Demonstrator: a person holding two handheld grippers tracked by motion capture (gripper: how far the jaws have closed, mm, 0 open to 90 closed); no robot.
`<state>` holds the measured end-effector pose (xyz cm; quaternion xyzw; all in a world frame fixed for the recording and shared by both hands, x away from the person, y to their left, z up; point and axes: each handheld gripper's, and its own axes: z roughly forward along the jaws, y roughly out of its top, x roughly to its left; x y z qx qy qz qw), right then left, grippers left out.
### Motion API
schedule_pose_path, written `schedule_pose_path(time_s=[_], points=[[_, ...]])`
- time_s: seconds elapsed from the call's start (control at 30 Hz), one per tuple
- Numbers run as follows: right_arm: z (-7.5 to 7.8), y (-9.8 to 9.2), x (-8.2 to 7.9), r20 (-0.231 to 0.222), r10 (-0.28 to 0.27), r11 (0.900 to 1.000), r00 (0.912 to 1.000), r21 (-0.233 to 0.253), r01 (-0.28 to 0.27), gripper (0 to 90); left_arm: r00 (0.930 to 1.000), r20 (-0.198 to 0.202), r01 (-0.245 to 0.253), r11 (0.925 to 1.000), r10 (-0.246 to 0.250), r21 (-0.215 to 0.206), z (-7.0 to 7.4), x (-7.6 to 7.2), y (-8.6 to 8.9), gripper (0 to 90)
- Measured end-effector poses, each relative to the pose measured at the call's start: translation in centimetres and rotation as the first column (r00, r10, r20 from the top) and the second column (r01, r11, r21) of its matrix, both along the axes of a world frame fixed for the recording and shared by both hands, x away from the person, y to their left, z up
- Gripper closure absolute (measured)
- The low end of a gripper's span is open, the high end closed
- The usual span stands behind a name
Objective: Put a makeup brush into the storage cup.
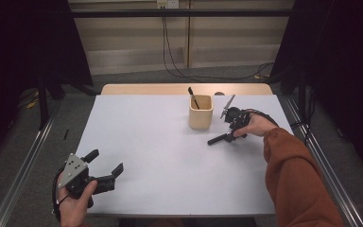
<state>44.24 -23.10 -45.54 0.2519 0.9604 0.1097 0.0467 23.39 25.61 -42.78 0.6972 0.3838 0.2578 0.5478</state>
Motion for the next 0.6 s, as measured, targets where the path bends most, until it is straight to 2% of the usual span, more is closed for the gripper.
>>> schedule_pose_path(time_s=[0.13, 0.17, 0.5, 0.6], points=[[0.12, 0.2, -0.09, -0.031, 0.003, 1.0, 0.9995, -0.001, -0.003, 46.8, 1.0, 0.002, 0.003, 1.0, -0.003, 0.002, 0.02, -0.02, -0.11, 1.9], [0.1, 0.1, -0.02, -0.034, 0.015, 1.0, 0.9993, 0.003, -0.015, 48.0, 1.0, 0.002, 0.004, 1.0, -0.004, 0.004, 0.02, -0.02, -0.11, 1.9], [0.32, 0.21, -0.21, -0.071, 0.008, 1.0, 0.9975, -0.001, -0.008, 63.1, 1.0, 0.0, -0.001, 1.0, 0.001, 0.003, 0.01, -0.11, 0.02, 1.9], [0.32, 0.26, -0.26, -0.07, 0.028, 1.0, 0.9972, -0.007, -0.028, 67.5, 1.0, 0.001, -0.001, 1.0, 0.001, 0.005, 0.02, -0.11, 0.02, 1.9]])
